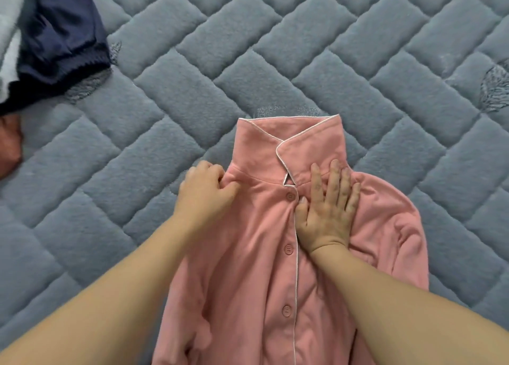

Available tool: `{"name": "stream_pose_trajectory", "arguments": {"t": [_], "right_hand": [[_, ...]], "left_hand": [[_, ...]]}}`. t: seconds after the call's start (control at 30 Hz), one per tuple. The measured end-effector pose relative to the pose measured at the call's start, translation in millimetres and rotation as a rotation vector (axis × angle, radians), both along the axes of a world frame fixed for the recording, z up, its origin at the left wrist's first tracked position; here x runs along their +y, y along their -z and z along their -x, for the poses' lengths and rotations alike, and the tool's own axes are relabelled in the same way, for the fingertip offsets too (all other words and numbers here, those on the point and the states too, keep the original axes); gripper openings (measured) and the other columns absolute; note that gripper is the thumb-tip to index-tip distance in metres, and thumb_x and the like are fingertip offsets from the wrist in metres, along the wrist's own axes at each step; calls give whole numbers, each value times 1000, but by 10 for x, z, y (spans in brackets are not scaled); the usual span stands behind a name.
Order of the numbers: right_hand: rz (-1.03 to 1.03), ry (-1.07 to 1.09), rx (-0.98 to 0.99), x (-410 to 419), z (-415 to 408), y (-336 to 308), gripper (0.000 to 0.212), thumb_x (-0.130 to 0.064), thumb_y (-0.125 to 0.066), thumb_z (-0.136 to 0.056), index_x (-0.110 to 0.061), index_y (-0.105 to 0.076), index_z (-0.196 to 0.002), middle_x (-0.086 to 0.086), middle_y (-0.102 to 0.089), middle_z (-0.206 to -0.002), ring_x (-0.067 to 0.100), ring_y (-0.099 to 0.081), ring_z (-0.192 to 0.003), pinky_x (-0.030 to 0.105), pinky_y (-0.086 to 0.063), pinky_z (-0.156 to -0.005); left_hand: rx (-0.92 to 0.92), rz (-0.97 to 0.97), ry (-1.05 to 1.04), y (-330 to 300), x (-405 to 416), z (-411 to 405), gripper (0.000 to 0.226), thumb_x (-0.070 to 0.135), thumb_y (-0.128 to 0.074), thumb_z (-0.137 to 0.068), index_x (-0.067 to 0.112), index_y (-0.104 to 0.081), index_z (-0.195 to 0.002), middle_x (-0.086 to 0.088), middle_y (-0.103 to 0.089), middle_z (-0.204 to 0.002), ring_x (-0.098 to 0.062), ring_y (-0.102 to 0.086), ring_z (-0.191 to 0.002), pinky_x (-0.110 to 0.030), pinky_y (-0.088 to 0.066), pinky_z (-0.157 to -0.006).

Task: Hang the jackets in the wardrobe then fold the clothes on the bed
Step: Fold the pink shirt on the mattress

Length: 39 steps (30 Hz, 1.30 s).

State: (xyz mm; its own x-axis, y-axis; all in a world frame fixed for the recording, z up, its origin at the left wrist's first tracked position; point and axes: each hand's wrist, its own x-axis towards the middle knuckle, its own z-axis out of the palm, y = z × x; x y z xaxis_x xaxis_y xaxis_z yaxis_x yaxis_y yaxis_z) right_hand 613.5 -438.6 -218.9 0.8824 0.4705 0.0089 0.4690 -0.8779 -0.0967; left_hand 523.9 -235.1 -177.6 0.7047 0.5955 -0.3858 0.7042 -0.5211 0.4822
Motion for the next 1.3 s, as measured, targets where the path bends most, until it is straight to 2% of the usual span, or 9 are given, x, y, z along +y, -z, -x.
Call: {"name": "stream_pose_trajectory", "arguments": {"t": [0.1, 0.3, 0.4, 0.53, 0.67, 0.97, 1.1, 1.2, 1.3], "right_hand": [[-7, 2, -8, -3, 25, -30, 69, -39, -36, -84, -19, -35, -150, 18, -23, -158, 36, -21, -145, 57, -12, -117], [-20, -2, -23, -29, 29, 47, 70, -40, -35, -84, -21, -30, -151, 16, -19, -159, 35, -17, -146, 55, -8, -118], [-28, -12, -23, -12, 15, 72, 71, -40, -34, -83, -20, -29, -152, 16, -18, -159, 35, -16, -147, 54, -5, -118], [-165, -30, -71, 7, 122, -165, 67, -30, -33, -81, -13, -44, -145, 18, -36, -152, 39, -29, -142, 60, -10, -117], [-449, -111, -69, 657, 451, -385, 57, -20, -43, -79, -15, -56, -134, 10, -46, -147, 28, -39, -138, 50, -5, -119], [-161, -84, -52, 981, 568, 52, 60, -27, -42, -86, -18, -42, -145, 7, -37, -154, 27, -33, -141, 48, -9, -116], [-78, -75, -19, 993, 572, 79, 63, -31, -36, -87, -20, -34, -149, 5, -29, -157, 26, -28, -144, 49, -8, -117], [-46, -76, -5, 993, 566, 73, 65, -32, -34, -86, -20, -33, -150, 7, -27, -158, 27, -26, -145, 47, -4, -117], [-54, -76, 9, 1002, 583, 32, 65, -31, -34, -85, -17, -35, -149, 9, -29, -157, 29, -28, -143, 47, -6, -116]], "left_hand": [[2, 451, -80, -183, 84, 408, 52, 70, -53, -66, 18, -54, -76, 17, -54, -55, -7, -47, -53, -31, -38, -52], [-17, 524, -212, 5, 45, 848, 42, 53, -72, -70, 12, -66, -75, 6, -62, -63, -8, -53, -57, -27, -42, -55], [-16, 646, -278, 98, 133, 736, 60, 49, -74, -68, -8, -64, -84, -13, -65, -70, -17, -52, -63, -33, -39, -61], [-45, 629, -269, 49, 115, 787, 66, 47, -73, -69, -16, -56, -80, -10, -53, -70, -20, -44, -66, -36, -33, -62], [-78, 667, -261, 70, 191, 802, 54, 40, -76, -79, -12, -63, -83, -10, -58, -69, -18, -47, -64, -33, -36, -62], [-122, 675, -213, 153, 195, 869, 45, 35, -78, -79, -7, -61, -78, -4, -55, -65, -14, -46, -61, -31, -36, -57], [127, 931, -277, -32, 147, 1024, 36, 32, -78, -67, 6, -70, -91, 1, -66, -73, -11, -59, -63, -23, -45, -57], [305, 1052, -299, -197, 120, 1284, 23, 36, -73, -59, 21, -70, -76, -1, -63, -73, -16, -55, -64, -23, -43, -56], [92, 908, -480, -309, 290, 1451, 11, 32, -66, -58, 23, -61, -60, -5, -55, -68, -20, -48, -66, -32, -36, -64]]}}
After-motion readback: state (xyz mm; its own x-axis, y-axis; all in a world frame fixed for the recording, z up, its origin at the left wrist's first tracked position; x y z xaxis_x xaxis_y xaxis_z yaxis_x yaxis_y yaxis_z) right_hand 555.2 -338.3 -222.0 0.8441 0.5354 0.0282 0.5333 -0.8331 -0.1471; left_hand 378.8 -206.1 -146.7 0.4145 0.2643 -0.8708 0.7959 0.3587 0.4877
